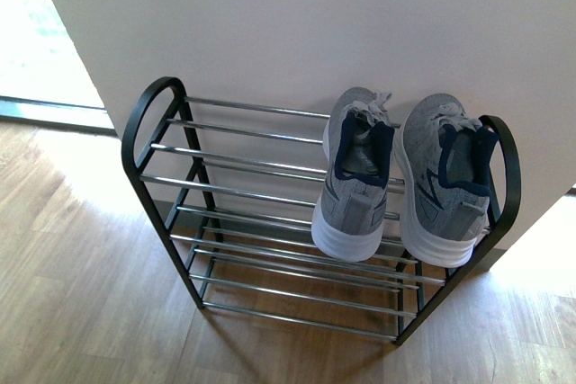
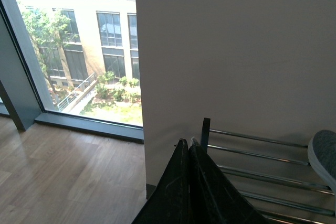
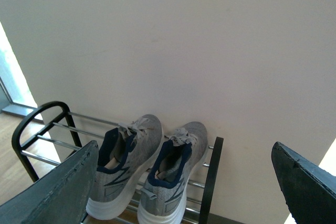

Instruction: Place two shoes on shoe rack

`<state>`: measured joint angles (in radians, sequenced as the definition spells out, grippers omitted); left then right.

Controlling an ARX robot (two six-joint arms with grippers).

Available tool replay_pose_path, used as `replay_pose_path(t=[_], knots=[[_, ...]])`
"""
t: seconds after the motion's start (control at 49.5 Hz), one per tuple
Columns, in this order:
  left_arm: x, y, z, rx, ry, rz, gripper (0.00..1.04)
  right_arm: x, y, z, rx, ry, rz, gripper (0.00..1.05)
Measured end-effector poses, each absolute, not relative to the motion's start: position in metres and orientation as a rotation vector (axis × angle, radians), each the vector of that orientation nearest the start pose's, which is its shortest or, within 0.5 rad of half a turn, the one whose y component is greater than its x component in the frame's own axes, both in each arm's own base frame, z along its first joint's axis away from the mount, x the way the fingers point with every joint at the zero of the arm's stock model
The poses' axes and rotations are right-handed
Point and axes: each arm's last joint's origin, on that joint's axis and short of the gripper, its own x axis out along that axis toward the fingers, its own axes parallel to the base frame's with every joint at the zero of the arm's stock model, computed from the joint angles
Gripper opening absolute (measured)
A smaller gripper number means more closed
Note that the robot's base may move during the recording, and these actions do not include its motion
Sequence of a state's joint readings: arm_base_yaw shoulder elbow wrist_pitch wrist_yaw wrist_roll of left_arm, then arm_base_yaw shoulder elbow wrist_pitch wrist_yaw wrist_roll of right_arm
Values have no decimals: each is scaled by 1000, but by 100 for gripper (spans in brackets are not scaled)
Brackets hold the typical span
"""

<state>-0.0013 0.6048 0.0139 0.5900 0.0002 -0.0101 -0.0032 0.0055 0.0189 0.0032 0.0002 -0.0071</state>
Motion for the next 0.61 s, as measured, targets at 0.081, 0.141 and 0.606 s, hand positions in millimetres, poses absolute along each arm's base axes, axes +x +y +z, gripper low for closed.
replay_pose_path(t=[0.081, 0.141, 0.606], knots=[[134, 0, 168, -10, -2, -2, 1, 97, 0, 170, -7, -17, -3, 95], [132, 0, 169, -10, -6, -2, 1, 97, 0, 170, -7, -17, -4, 96], [118, 0, 171, -10, -14, -2, 1, 97, 0, 170, -7, -17, -4, 96]])
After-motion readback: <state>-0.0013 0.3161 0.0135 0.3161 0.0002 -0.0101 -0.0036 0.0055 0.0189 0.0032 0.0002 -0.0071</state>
